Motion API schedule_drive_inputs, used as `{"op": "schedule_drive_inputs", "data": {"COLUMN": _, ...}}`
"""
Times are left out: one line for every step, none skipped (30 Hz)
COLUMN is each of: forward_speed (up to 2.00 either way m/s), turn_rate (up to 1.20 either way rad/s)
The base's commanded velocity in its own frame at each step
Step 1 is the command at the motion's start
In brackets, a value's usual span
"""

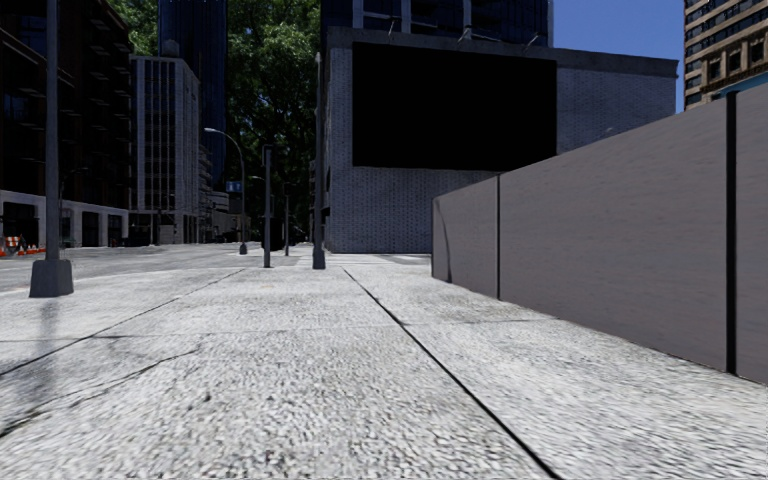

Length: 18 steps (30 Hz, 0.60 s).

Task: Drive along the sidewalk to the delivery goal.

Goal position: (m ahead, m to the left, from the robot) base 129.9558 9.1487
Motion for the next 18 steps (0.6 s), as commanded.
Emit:
{"op": "schedule_drive_inputs", "data": {"forward_speed": 1.95, "turn_rate": 0.00}}
{"op": "schedule_drive_inputs", "data": {"forward_speed": 1.95, "turn_rate": 0.00}}
{"op": "schedule_drive_inputs", "data": {"forward_speed": 1.95, "turn_rate": 0.00}}
{"op": "schedule_drive_inputs", "data": {"forward_speed": 1.95, "turn_rate": 0.00}}
{"op": "schedule_drive_inputs", "data": {"forward_speed": 1.95, "turn_rate": 0.00}}
{"op": "schedule_drive_inputs", "data": {"forward_speed": 1.95, "turn_rate": 0.00}}
{"op": "schedule_drive_inputs", "data": {"forward_speed": 1.95, "turn_rate": 0.00}}
{"op": "schedule_drive_inputs", "data": {"forward_speed": 1.95, "turn_rate": 0.00}}
{"op": "schedule_drive_inputs", "data": {"forward_speed": 1.95, "turn_rate": 0.00}}
{"op": "schedule_drive_inputs", "data": {"forward_speed": 1.95, "turn_rate": 0.00}}
{"op": "schedule_drive_inputs", "data": {"forward_speed": 1.95, "turn_rate": 0.00}}
{"op": "schedule_drive_inputs", "data": {"forward_speed": 1.95, "turn_rate": 0.00}}
{"op": "schedule_drive_inputs", "data": {"forward_speed": 1.95, "turn_rate": 0.00}}
{"op": "schedule_drive_inputs", "data": {"forward_speed": 1.95, "turn_rate": 0.00}}
{"op": "schedule_drive_inputs", "data": {"forward_speed": 1.95, "turn_rate": 0.00}}
{"op": "schedule_drive_inputs", "data": {"forward_speed": 1.95, "turn_rate": 0.00}}
{"op": "schedule_drive_inputs", "data": {"forward_speed": 1.95, "turn_rate": 0.00}}
{"op": "schedule_drive_inputs", "data": {"forward_speed": 1.95, "turn_rate": 0.00}}
